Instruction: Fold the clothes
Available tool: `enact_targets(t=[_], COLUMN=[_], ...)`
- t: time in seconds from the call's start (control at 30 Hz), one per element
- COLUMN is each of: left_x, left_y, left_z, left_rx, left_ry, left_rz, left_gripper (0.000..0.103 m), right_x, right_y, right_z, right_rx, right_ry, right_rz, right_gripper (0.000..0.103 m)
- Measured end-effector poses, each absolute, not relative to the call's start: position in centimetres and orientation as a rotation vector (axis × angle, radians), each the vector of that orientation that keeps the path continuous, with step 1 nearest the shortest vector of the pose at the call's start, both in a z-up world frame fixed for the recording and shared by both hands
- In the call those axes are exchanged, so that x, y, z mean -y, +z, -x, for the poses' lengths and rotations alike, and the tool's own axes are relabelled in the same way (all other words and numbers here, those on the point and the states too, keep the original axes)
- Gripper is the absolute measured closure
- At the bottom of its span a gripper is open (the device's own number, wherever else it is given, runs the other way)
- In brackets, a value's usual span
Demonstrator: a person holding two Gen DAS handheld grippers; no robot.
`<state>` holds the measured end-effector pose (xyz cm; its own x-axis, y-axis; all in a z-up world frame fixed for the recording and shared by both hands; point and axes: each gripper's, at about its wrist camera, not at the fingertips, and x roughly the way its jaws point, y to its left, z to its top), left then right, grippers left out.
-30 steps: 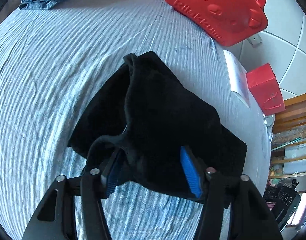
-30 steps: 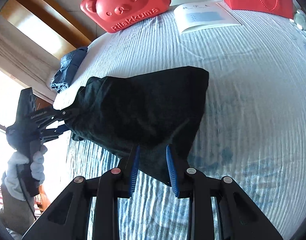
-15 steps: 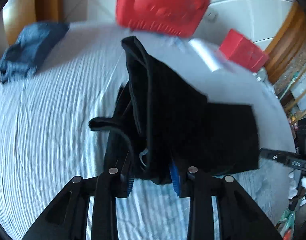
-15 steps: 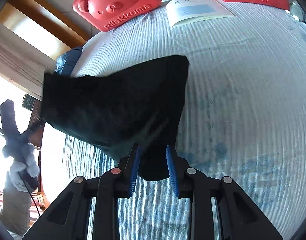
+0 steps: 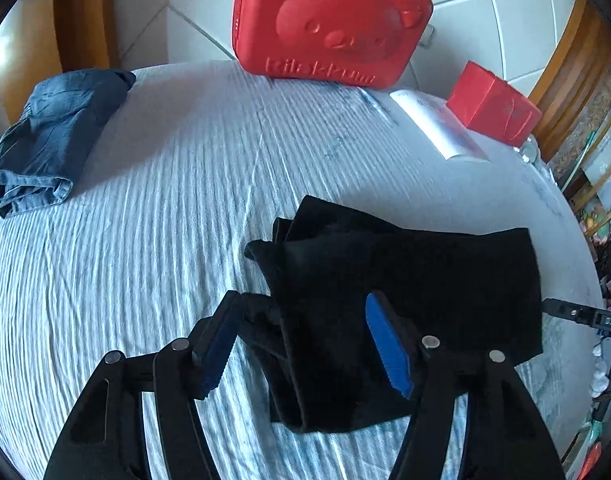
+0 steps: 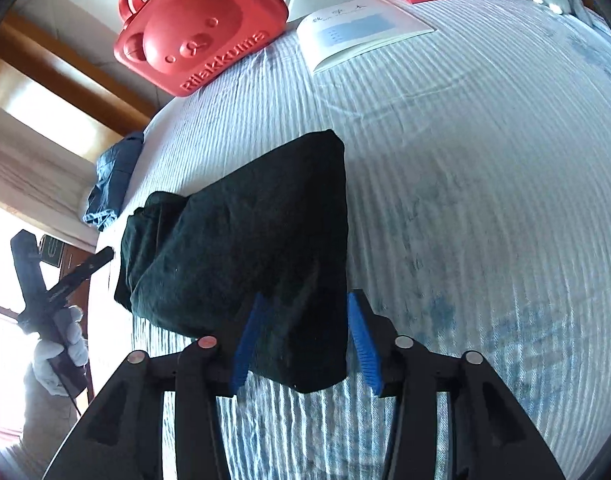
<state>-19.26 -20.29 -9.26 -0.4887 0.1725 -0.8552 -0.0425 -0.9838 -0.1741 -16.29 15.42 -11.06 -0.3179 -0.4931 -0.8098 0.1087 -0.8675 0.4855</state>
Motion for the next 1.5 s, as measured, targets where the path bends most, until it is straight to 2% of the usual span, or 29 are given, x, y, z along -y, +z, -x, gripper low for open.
enact_targets(t=[0.2,0.3,0.33,0.47,0.6,0.67,0.7,0.73,0.87,0.97,1.03,1.1,1.13,1.2,1.37,1.4,1.43,1.5], left_x=[20.6,20.8,20.7,19.9,18.8,18.9,19.0,19.0,19.3,19.6,19.7,19.8,19.9,19.9,19.5,19.2,19.0,18.9], left_y=[-12.6,-13.5,-13.5,-13.3,-13.4,-13.2,-13.1,-13.1,-13.1,-12.8,-12.9,-13.0,-13.0,-13.1,-13.2,-13.2,-13.2,-13.1], left_z=[21.4,22.4,22.3,22.0,21.9,22.0,22.0,22.0,21.8,21.6,21.5,21.7,21.8,22.0,22.1,22.1,22.0,21.9], left_rx=[0.13,0.161,0.166,0.197,0.152,0.177,0.197,0.21,0.225,0.251,0.255,0.259,0.256,0.239,0.239,0.238,0.231,0.217], left_ry=[2.499,2.465,2.457,2.361,2.369,2.371,2.364,2.361,2.367,2.366,2.362,2.363,2.359,2.361,2.379,2.383,2.384,2.397], left_rz=[1.527,1.536,1.516,1.506,1.521,1.546,1.553,1.557,1.548,1.54,1.533,1.523,1.525,1.531,1.502,1.502,1.505,1.507], left_gripper=[0.037,0.026,0.025,0.025,0.026,0.032,0.04,0.043,0.045,0.054,0.055,0.054,0.051,0.044,0.041,0.046,0.055,0.062], right_x=[-15.6,-15.4,-15.3,-14.7,-13.7,-13.3,-13.3,-13.4,-13.6,-13.4,-13.4,-13.7,-13.8,-14.1,-13.3,-12.7,-12.2,-11.5], right_y=[-11.7,-12.0,-12.2,-12.5,-13.1,-13.3,-13.3,-13.3,-13.4,-13.2,-13.3,-13.3,-13.1,-12.8,-13.2,-13.1,-13.1,-12.9], right_z=[16.9,17.4,17.7,18.7,19.6,19.9,20.0,20.0,20.1,20.2,20.4,20.6,20.7,20.8,21.0,21.0,20.9,20.7], right_rx=[0.484,0.477,0.478,0.479,0.435,0.411,0.405,0.405,0.405,0.385,0.393,0.405,0.403,0.394,0.316,0.281,0.237,0.159], right_ry=[-2.241,-2.234,-2.23,-2.208,-2.2,-2.2,-2.203,-2.205,-2.224,-2.238,-2.24,-2.251,-2.267,-2.29,-2.263,-2.263,-2.264,-2.266], right_rz=[-1.563,-1.563,-1.562,-1.544,-1.539,-1.528,-1.521,-1.515,-1.491,-1.472,-1.466,-1.463,-1.463,-1.459,-1.452,-1.456,-1.467,-1.469], right_gripper=[0.058,0.058,0.058,0.058,0.057,0.057,0.057,0.057,0.057,0.057,0.056,0.048,0.047,0.047,0.048,0.056,0.057,0.061])
